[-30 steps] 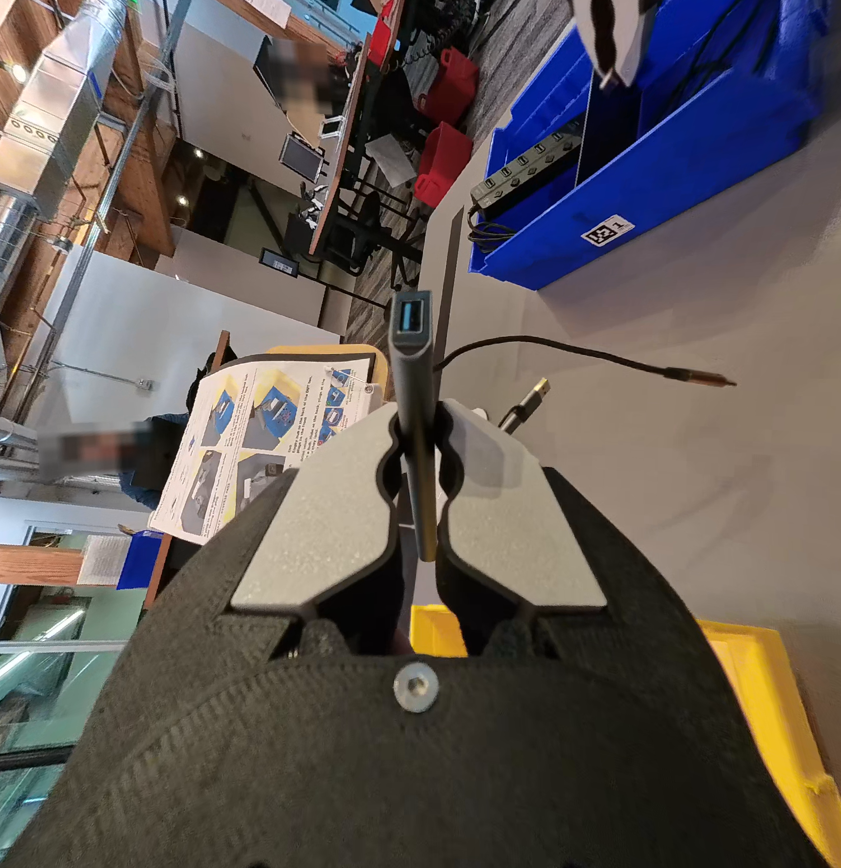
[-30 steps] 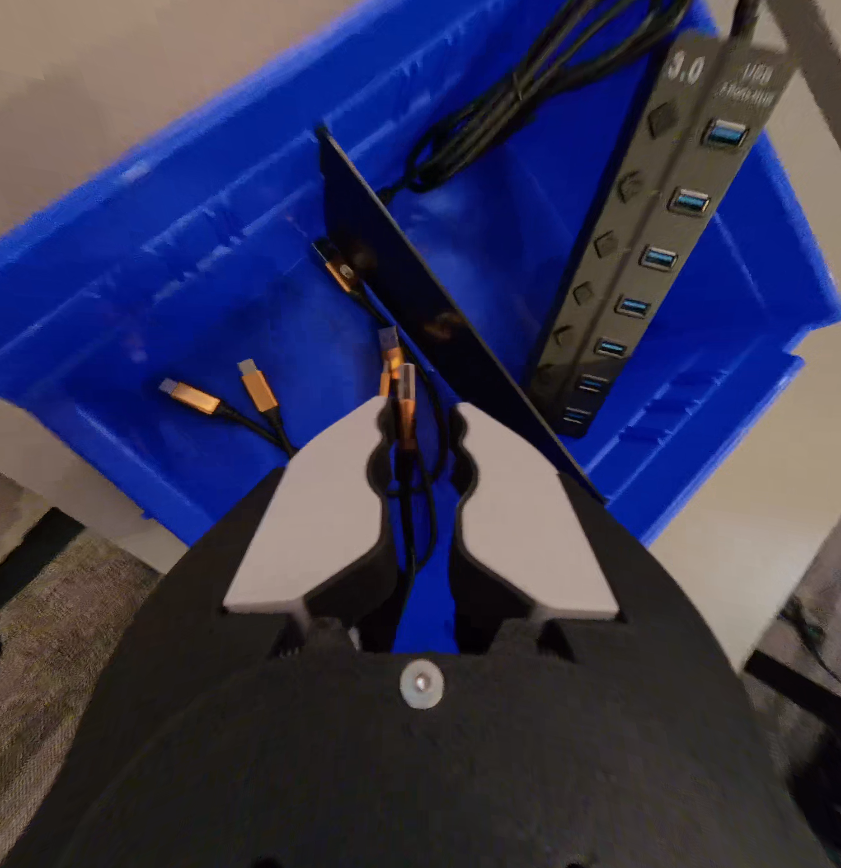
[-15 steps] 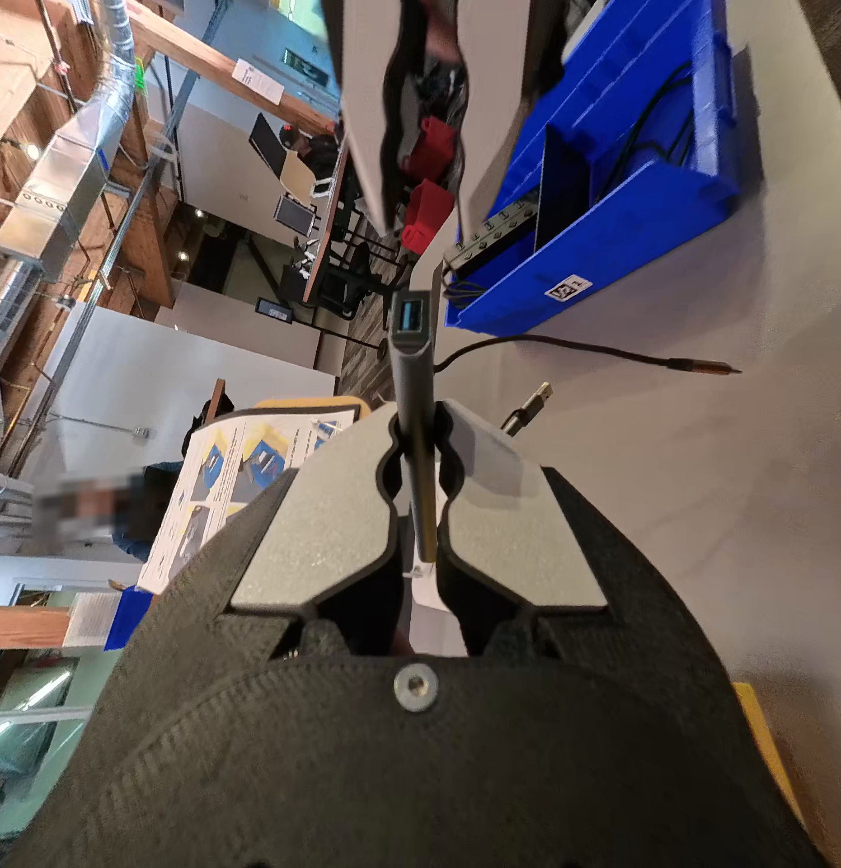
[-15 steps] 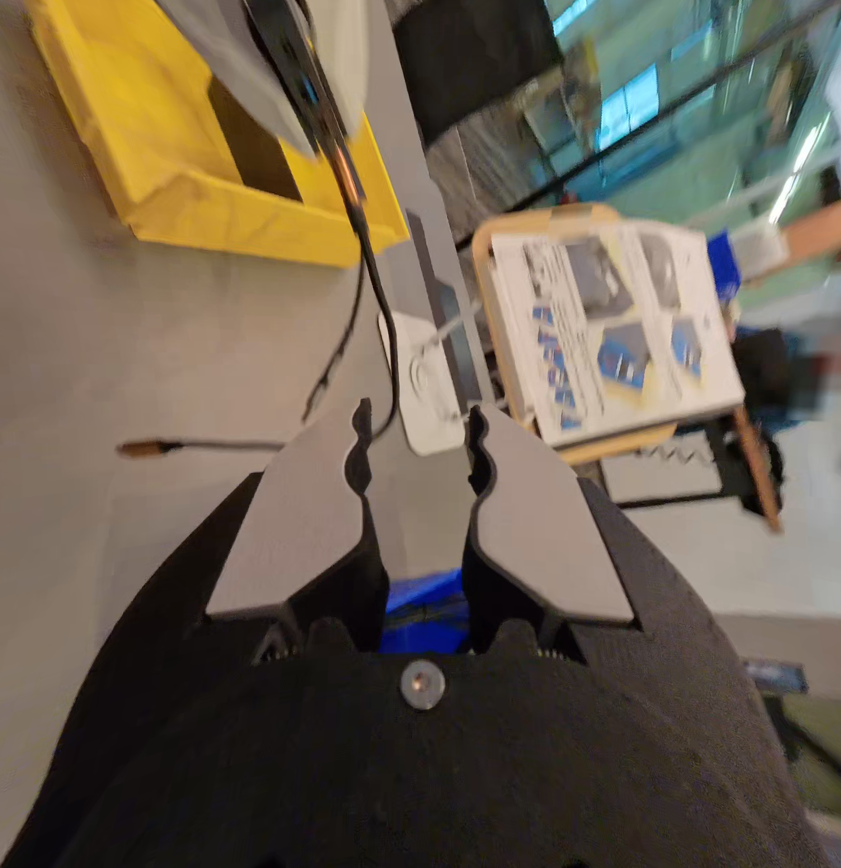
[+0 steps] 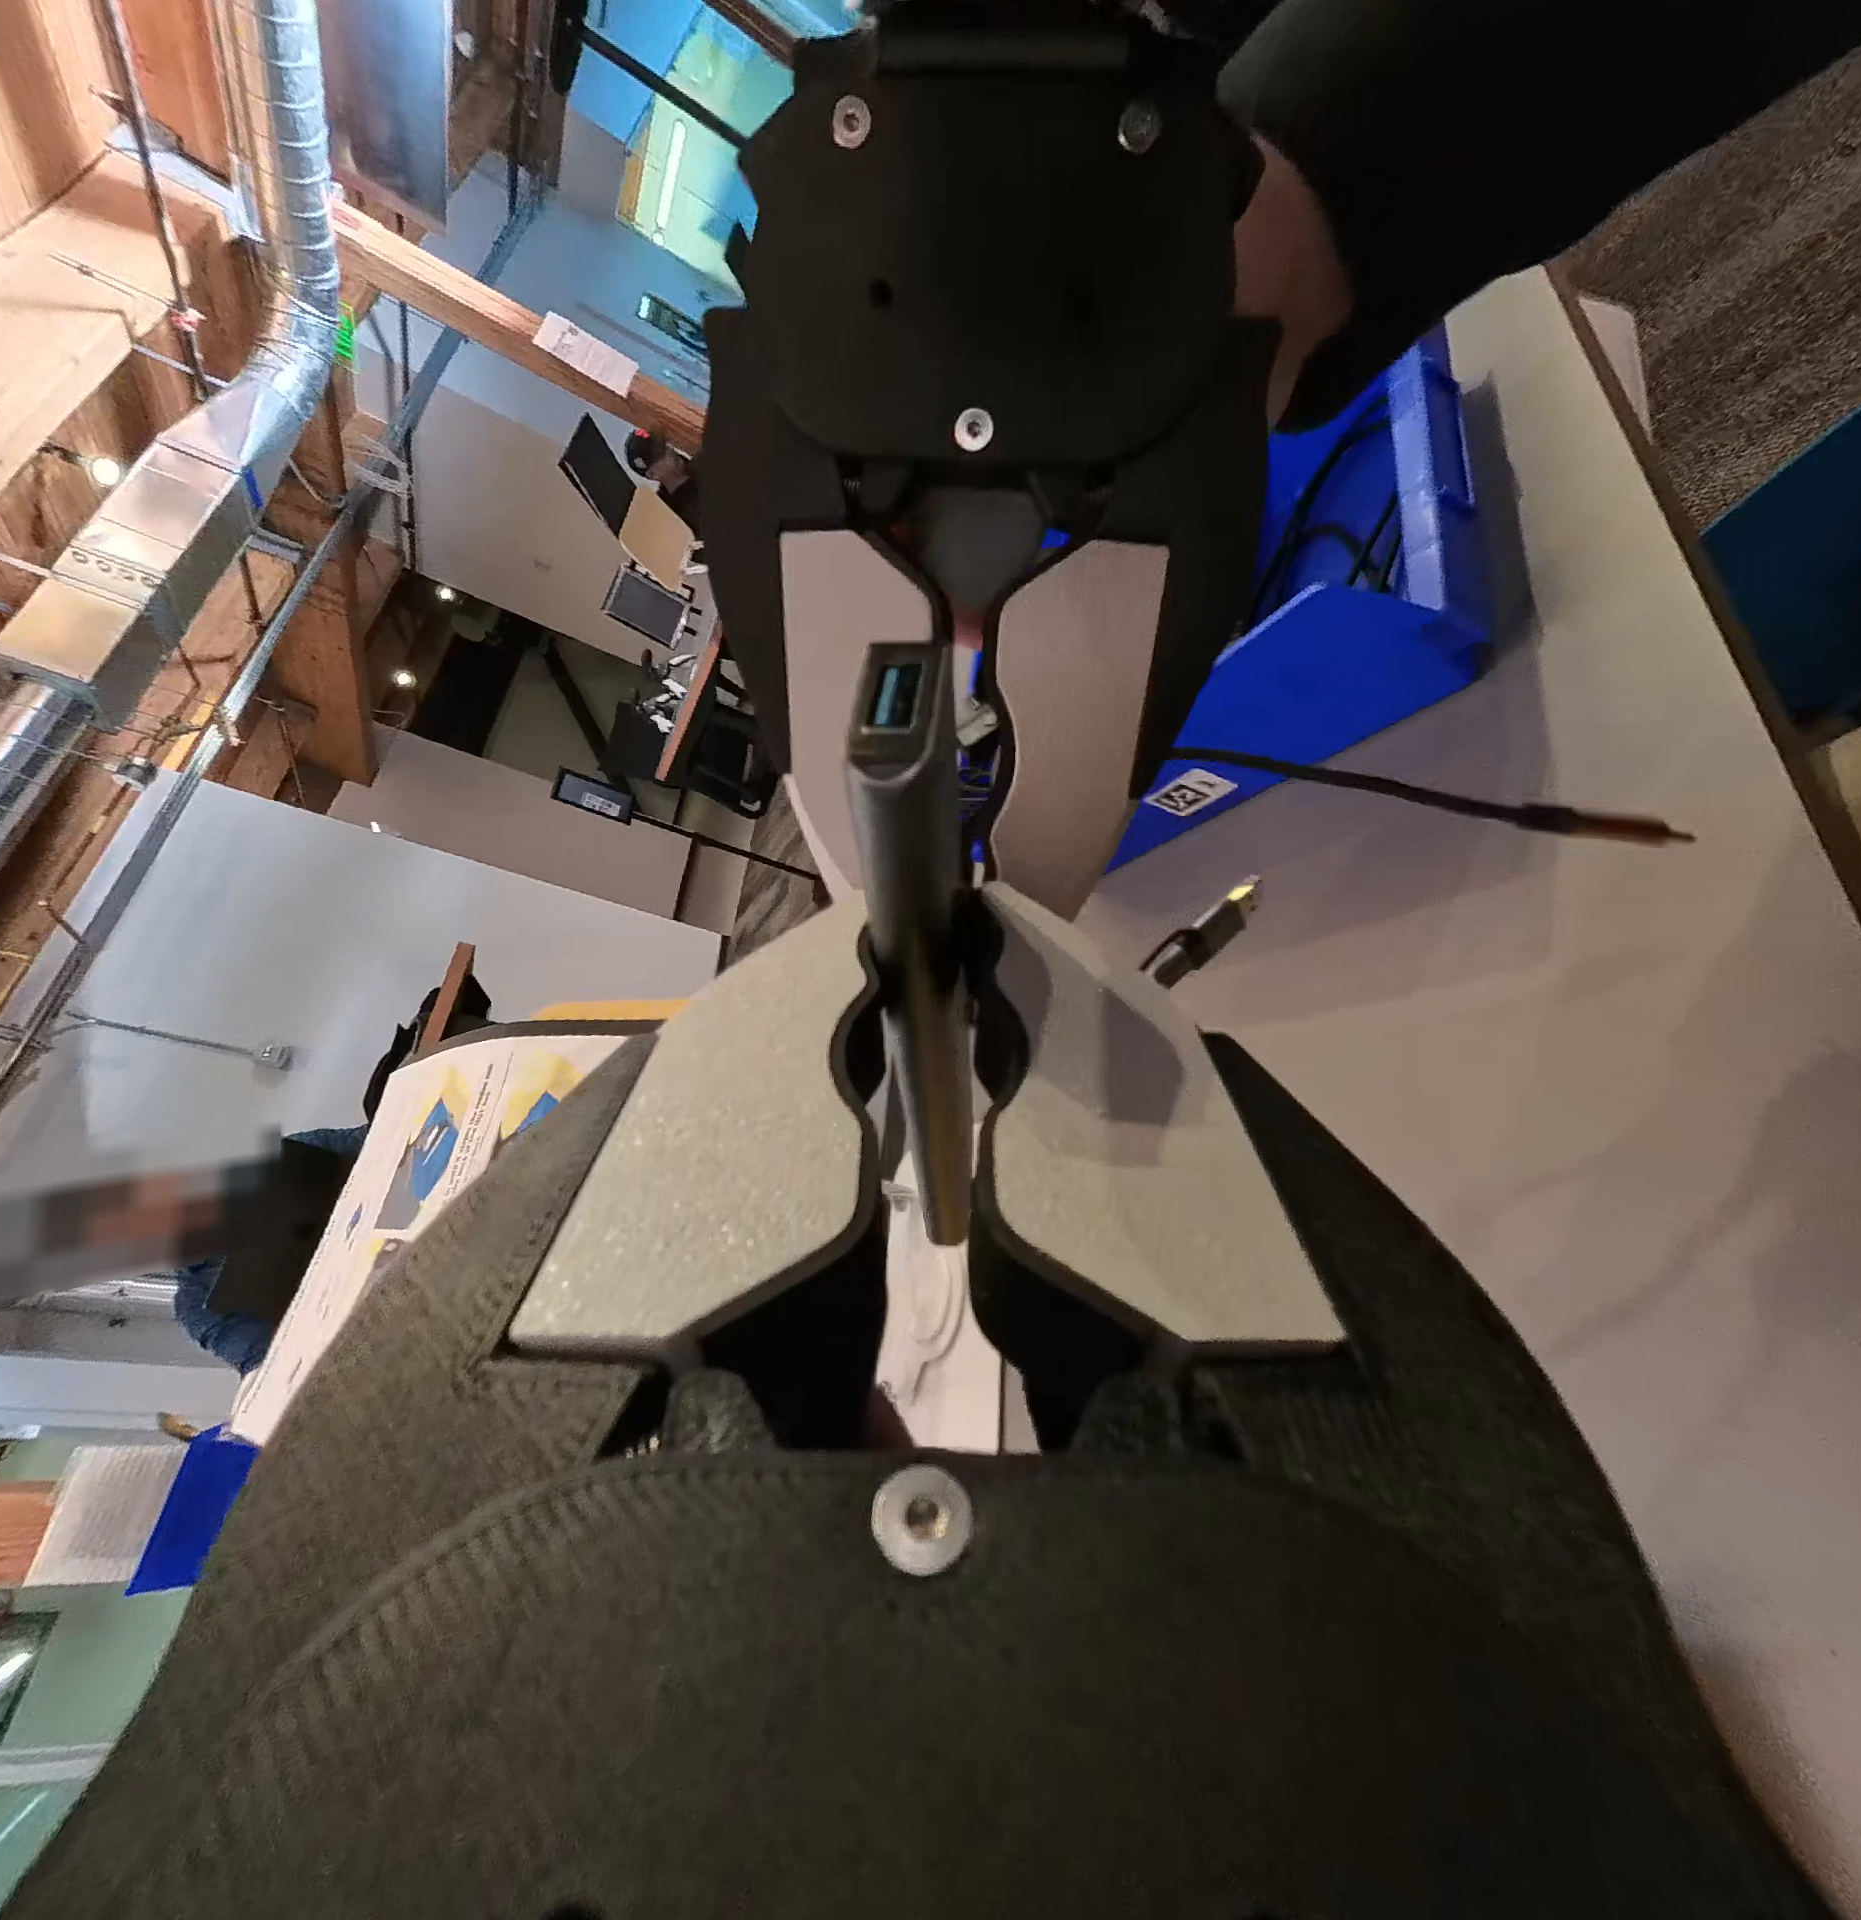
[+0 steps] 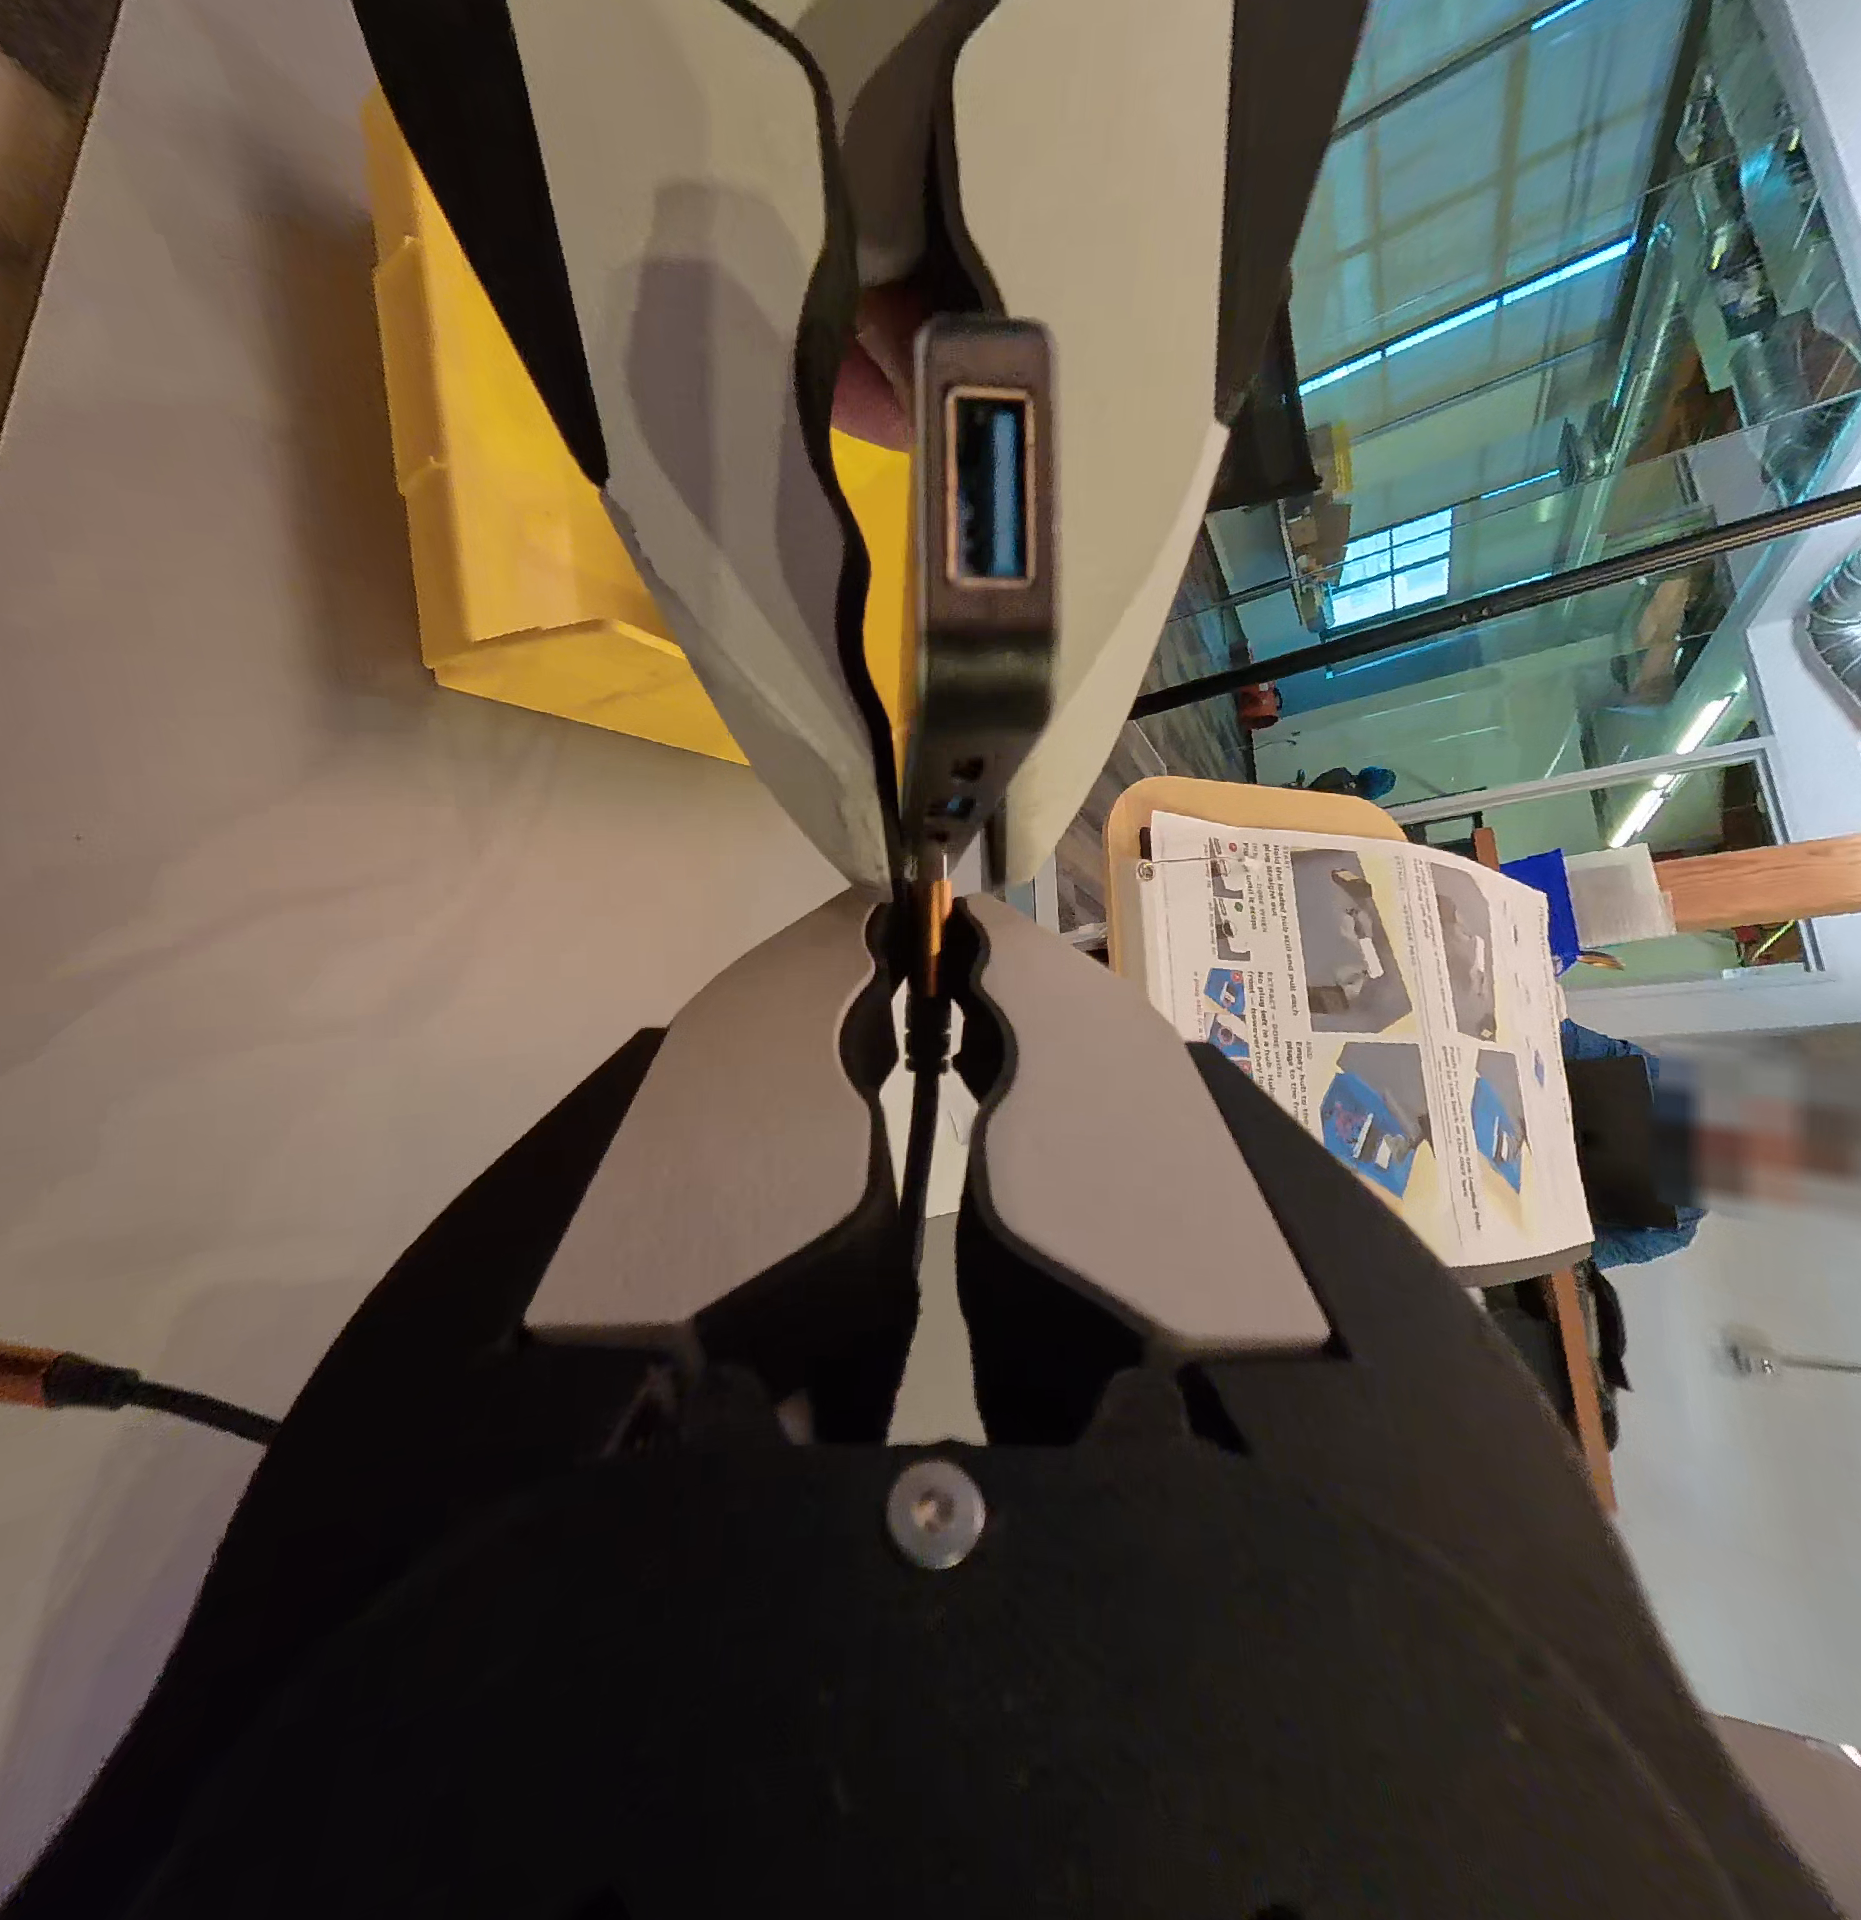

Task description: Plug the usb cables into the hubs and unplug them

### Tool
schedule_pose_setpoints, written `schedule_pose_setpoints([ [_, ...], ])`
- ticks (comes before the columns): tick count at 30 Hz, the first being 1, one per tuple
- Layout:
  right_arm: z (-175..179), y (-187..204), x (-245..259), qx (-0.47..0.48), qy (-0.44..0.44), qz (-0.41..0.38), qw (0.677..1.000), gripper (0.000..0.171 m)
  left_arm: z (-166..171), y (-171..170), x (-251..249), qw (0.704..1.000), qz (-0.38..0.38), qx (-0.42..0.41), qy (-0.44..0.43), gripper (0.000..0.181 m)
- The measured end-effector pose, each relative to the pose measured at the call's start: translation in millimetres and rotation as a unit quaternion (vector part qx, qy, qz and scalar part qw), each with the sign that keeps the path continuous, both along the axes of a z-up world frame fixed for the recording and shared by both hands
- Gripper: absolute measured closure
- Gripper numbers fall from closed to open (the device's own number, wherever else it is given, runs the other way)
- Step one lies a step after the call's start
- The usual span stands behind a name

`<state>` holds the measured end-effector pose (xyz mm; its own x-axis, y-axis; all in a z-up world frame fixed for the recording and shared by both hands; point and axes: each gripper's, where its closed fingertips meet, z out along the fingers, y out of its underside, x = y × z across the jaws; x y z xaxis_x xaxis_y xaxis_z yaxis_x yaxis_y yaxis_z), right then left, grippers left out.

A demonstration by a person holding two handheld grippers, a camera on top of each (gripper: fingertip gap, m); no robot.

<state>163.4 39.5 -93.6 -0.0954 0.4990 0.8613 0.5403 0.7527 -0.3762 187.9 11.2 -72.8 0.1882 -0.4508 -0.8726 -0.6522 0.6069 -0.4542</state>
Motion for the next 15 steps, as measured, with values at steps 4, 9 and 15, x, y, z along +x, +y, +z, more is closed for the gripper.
schedule_pose_setpoints([
  [4,3.8,-2.6,5.9,-0.016,0.009,0.004,1.0,0.165,4.9,9.9,-6.3,1.0,0.02,-0.006,-0.018,0.152],
  [9,2.9,-3.6,9.2,-0.019,0.01,0.001,1.0,0.165,-6.8,14.6,-7.5,0.999,0.033,-0.006,0.012,0.162],
  [15,3.5,-6.6,12.3,-0.004,-0.009,-0.004,1.0,0.165,-11.5,11.2,-4.9,0.999,0.027,-0.017,0.025,0.171],
])
